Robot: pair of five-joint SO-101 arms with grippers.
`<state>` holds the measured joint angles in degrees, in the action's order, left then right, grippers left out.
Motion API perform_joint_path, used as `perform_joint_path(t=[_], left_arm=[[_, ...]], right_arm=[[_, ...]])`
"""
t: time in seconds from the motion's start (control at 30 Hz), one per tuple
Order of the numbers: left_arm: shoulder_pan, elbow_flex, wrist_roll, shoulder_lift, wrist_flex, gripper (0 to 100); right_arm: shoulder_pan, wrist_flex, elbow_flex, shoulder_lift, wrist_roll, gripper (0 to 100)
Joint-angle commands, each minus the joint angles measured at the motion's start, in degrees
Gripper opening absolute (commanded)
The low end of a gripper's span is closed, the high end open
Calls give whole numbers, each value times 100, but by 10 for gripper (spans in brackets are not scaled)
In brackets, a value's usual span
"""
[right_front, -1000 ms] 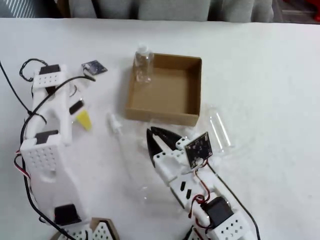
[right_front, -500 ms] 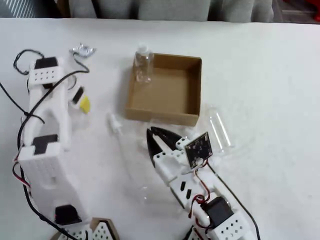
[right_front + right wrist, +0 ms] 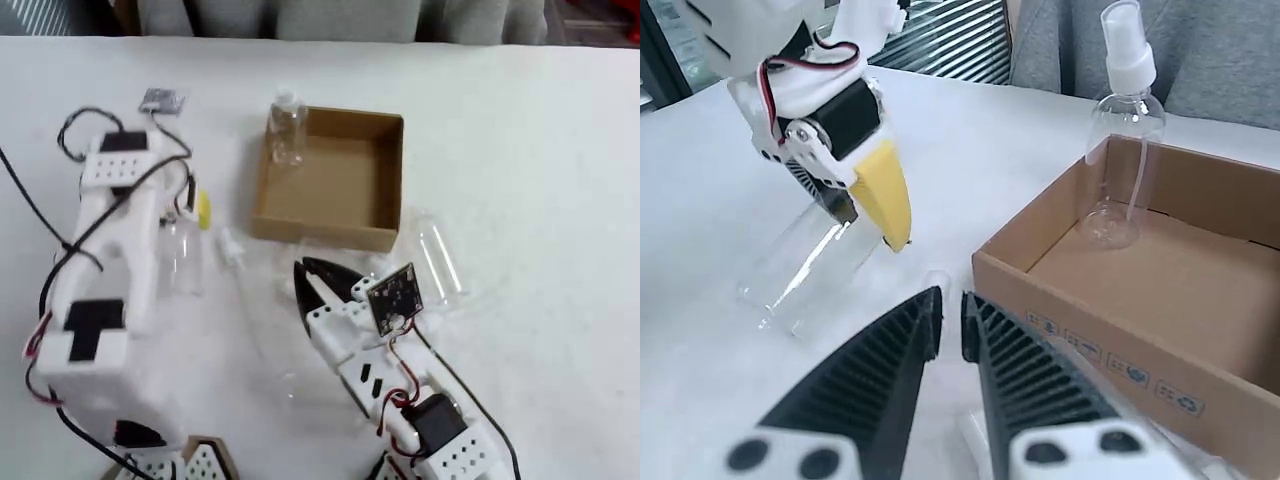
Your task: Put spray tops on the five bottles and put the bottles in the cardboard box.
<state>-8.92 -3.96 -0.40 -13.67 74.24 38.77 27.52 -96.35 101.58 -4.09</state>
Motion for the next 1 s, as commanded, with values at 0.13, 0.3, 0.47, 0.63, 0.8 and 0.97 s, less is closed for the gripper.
perform_joint_path(t=[0.13, 0.3, 0.47, 0.63, 0.8, 0.97], left_arm=[[-576, -1960, 554, 1938, -1626, 20], [-1191, -2110, 571, 1727, -1881, 20], [-1903, -1881, 1081, 1244, -2057, 20], [-2141, -1451, 1240, 760, -2057, 20], [-2158, -1081, 1240, 303, -2066, 20], [-2158, -976, 1240, 171, -2066, 20]], right_arm=[[655, 330, -53, -4, 369, 16], [1147, 303, 88, -57, 651, 16], [1262, 347, 484, -286, 791, 16], [1376, 48, 993, -1666, 958, 17], [1385, -154, 2092, -3714, 985, 19], [1393, -154, 3508, -6158, 976, 112]])
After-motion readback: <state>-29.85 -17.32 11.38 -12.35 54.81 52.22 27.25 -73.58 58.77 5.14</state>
